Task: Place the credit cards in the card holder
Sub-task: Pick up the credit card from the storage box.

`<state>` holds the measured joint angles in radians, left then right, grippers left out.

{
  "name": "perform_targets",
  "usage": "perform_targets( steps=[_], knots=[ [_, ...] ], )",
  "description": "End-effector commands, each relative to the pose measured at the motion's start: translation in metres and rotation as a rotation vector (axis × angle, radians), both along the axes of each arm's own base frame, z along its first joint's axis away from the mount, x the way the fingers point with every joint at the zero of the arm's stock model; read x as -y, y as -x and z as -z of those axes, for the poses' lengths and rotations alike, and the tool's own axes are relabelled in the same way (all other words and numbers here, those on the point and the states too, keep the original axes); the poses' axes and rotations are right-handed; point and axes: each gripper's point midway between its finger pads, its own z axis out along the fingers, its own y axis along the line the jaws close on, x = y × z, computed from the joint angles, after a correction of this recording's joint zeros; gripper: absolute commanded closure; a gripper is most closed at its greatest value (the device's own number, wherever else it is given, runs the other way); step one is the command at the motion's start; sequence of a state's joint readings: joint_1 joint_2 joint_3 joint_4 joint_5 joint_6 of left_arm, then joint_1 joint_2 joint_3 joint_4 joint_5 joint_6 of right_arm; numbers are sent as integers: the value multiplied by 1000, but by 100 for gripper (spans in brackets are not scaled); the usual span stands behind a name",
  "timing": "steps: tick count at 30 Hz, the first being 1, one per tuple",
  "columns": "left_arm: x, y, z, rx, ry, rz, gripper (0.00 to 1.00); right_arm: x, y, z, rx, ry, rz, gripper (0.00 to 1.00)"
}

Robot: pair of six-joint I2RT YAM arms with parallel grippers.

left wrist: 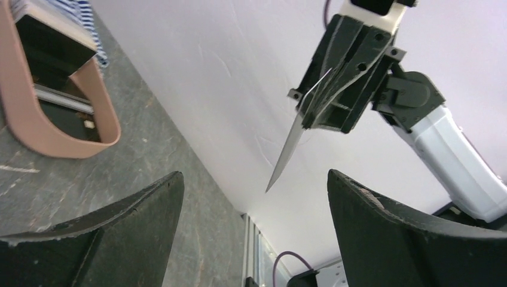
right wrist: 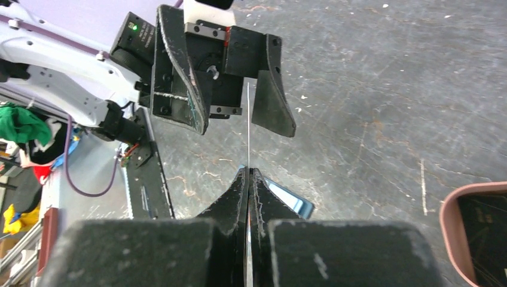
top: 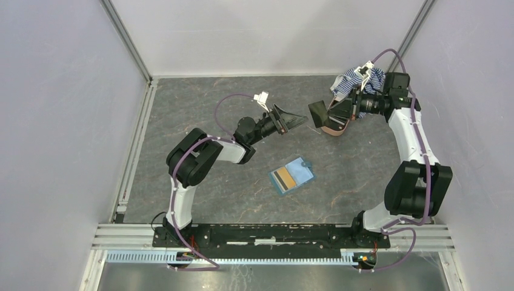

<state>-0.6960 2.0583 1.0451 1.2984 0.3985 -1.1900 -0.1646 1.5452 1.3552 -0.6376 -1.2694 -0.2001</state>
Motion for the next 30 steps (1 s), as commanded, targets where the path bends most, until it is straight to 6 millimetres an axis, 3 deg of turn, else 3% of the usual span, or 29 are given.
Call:
perform_targets(
  steps=[1, 8, 19, 22, 25, 26, 29, 30],
  knots=[
    [0, 10, -46, 80, 153, 72, 8, -15, 15, -16, 21, -56, -62, 100],
    [-2, 24, -57, 81, 234, 145, 25, -22, 19, -14, -3, -79, -78, 100],
    [0, 30, -51, 59, 230, 188, 50, -31, 24, -8, -29, -101, -94, 100],
    [1, 33, -52, 63, 229, 202, 65, -32, 24, -7, -48, -106, -89, 100],
    [2, 37, -55, 72, 227, 219, 93, -32, 24, -7, -49, -105, -89, 100],
    [1, 39, -55, 74, 227, 221, 97, -32, 24, -6, -51, -105, -87, 100],
    [-4, 40, -56, 79, 221, 189, 98, -33, 25, -6, -43, -104, -89, 99],
    [-7, 40, -57, 80, 219, 173, 98, -33, 26, -7, -35, -103, -90, 88]
  ],
)
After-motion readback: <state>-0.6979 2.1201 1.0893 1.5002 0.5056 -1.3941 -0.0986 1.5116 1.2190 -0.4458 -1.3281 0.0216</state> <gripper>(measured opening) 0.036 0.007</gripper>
